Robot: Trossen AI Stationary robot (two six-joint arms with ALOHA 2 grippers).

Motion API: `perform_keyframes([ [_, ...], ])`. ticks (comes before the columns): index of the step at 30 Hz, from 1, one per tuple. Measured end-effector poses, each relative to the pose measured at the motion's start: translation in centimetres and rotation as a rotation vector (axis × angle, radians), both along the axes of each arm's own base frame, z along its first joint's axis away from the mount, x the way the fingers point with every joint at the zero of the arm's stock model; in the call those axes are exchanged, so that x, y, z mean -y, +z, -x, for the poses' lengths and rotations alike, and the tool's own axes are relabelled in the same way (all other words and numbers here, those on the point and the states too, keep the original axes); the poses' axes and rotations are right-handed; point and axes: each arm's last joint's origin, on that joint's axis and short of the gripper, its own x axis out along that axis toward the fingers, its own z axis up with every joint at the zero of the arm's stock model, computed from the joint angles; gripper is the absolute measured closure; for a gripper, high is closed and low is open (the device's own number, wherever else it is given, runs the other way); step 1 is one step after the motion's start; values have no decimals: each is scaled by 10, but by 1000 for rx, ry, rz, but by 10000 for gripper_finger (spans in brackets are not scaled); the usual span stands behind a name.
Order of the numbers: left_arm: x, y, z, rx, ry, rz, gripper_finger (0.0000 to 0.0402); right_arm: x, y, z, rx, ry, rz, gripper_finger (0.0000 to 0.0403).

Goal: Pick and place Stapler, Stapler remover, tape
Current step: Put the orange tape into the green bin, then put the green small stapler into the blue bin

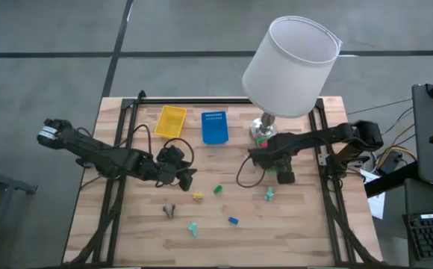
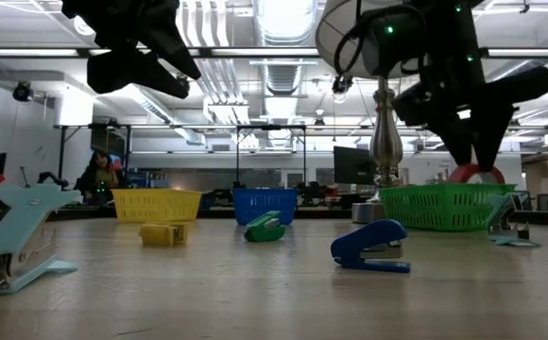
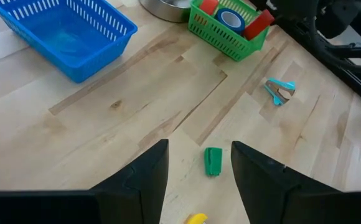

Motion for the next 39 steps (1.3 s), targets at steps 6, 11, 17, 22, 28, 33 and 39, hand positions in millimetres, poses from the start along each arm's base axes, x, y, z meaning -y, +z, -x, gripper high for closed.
perform_keyframes([
  [6, 0, 0, 0, -1, -2, 3, 225, 1, 22, -8, 78, -58, 36, 195],
  [11, 0, 0, 0, -4, -12, 11, 225, 1, 45, -18, 189, -121, 41, 176],
  [17, 1, 0, -1, -1, -33, 9, 225, 0, 73, -29, 315, -200, 35, 163],
  [22, 2, 1, -4, 6, -104, -10, 225, -2, 96, -36, 413, -271, 18, 161],
  [28, 3, -12, -20, -25, -149, -18, 225, -5, 114, -47, 568, -346, -12, 170],
  [33, 3, -39, -41, -91, -197, 41, 225, -10, 123, -52, 642, -405, -39, 172],
  [39, 2, -63, -67, -121, -224, 100, 225, -23, 127, -52, 660, -419, -62, 168],
])
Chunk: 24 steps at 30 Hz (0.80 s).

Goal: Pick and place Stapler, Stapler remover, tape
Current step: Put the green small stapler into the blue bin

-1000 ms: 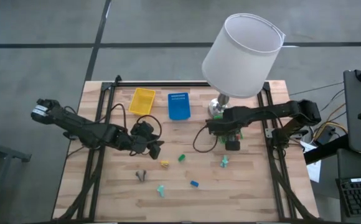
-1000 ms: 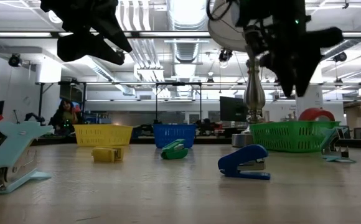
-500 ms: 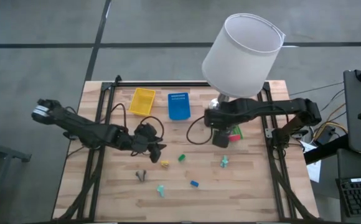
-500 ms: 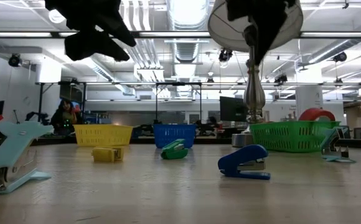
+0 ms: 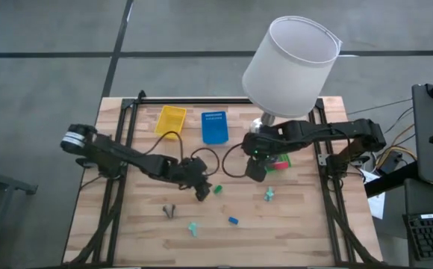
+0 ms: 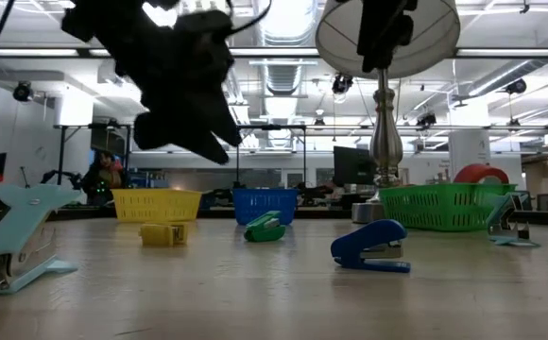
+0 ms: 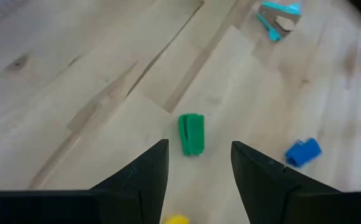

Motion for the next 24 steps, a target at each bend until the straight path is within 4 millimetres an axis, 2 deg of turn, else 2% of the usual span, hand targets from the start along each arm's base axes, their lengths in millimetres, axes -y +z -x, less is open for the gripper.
perform_keyframes([
  [8, 5, -17, -36, -55, -97, -13, 225, -15, 0, 2, 4, 14, -6, 177],
  [14, 10, -26, -61, -90, -122, -32, 225, -17, 0, 2, 6, 12, -2, 179],
  [19, 11, -34, -69, -164, -134, -54, 225, -17, 0, 2, 7, 12, -1, 181],
  [24, 10, -38, -68, -214, -153, -78, 225, -16, 0, 2, 7, 7, -1, 184],
])
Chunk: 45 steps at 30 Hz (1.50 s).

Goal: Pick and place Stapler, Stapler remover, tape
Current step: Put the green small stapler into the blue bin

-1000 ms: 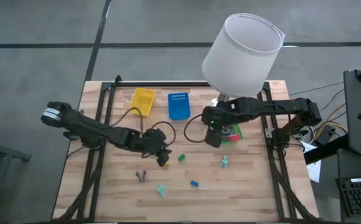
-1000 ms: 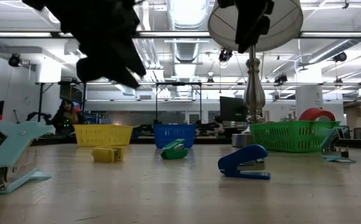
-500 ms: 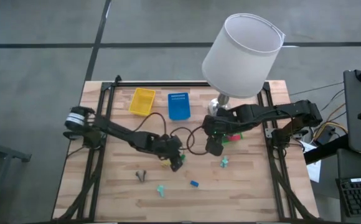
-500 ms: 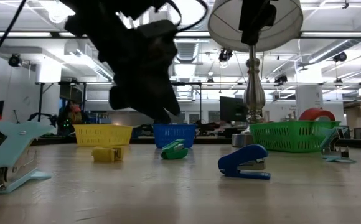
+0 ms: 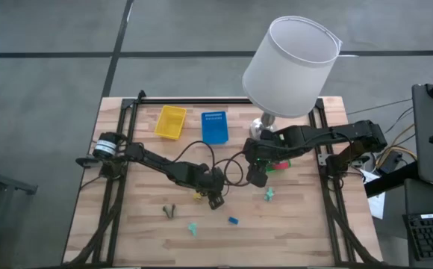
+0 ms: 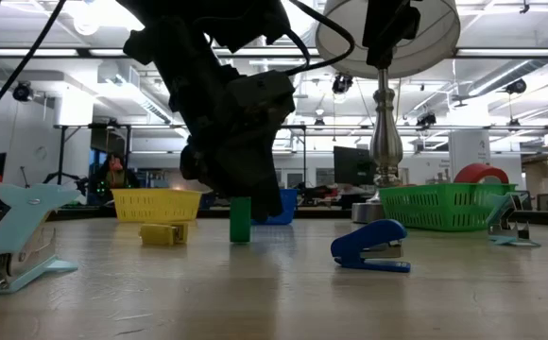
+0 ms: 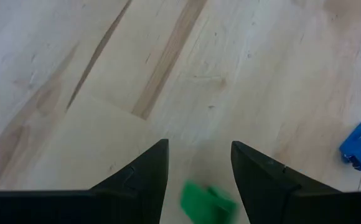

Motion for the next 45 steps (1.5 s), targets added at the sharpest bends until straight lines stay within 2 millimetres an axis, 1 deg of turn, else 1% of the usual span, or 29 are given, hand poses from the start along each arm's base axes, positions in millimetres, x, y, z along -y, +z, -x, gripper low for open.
perform_keyframes([
  [6, -3, -1, 6, -52, 13, 2, 225, 0, 0, 0, 3, 0, 0, 184],
  [12, -1, 15, 11, -23, -8, 22, 225, 0, 0, 0, 6, -9, 14, 184],
  [17, -5, 23, 24, -102, -47, -17, 225, 0, 0, -3, 36, -18, 12, 184],
  [19, -5, 30, 30, -118, -132, -27, 225, 0, -1, -4, 45, -18, 11, 184],
  [21, 0, 38, 37, -128, -240, -27, 225, 0, -3, -4, 41, -18, 11, 184],
  [24, 13, 47, 45, -111, -427, -28, 225, 1, -6, -4, 35, -23, 27, 184],
  [26, 22, 48, 48, -98, -510, -53, 225, 1, -7, -5, 36, -27, 40, 184],
  [29, 28, 42, 46, -96, -521, -97, 225, 1, -7, -7, 58, -39, 56, 184],
  [39, 32, 11, 36, -170, -468, -92, 225, 1, -6, -11, 106, -42, 49, 184],
  [45, 33, 3, 33, -186, -451, -111, 225, 1, -6, -11, 109, -45, 47, 184],
])
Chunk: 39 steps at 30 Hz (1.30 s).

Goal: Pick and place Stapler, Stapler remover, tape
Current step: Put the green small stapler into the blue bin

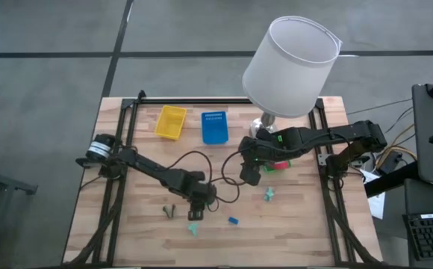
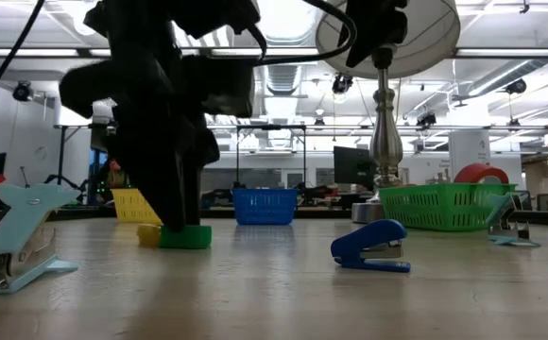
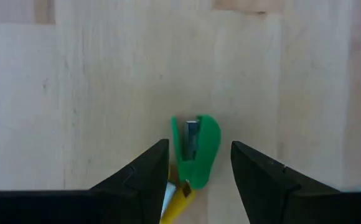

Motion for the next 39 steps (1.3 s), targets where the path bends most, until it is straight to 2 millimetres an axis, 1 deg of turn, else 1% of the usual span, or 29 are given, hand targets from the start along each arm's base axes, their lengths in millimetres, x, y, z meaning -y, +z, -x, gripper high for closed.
perform_keyframes([
  [7, -1, -4, -2, 5, 17, -29, 225, 0, 1, -1, 16, 0, -3, 184],
  [16, -4, -4, -4, 16, 31, -37, 225, 0, 1, -2, 25, -2, -3, 184],
  [22, -10, -13, -7, -11, 44, -37, 225, 0, 1, -2, 30, -10, 16, 184],
  [25, -10, -14, -8, -14, 44, -34, 226, 0, 1, -3, 34, -13, 15, 184],
  [29, -10, -13, -8, -9, 45, -31, 251, 0, 2, -3, 39, -12, 14, 184],
  [34, -10, -13, -7, -10, 42, -34, 311, 0, 2, -3, 43, -11, 13, 184],
  [36, -12, -12, -8, -10, 43, -31, 329, 0, 2, -3, 43, -9, 14, 184],
  [39, -14, -9, -7, -8, 45, -22, 340, 0, 2, -3, 43, -9, 14, 184],
])
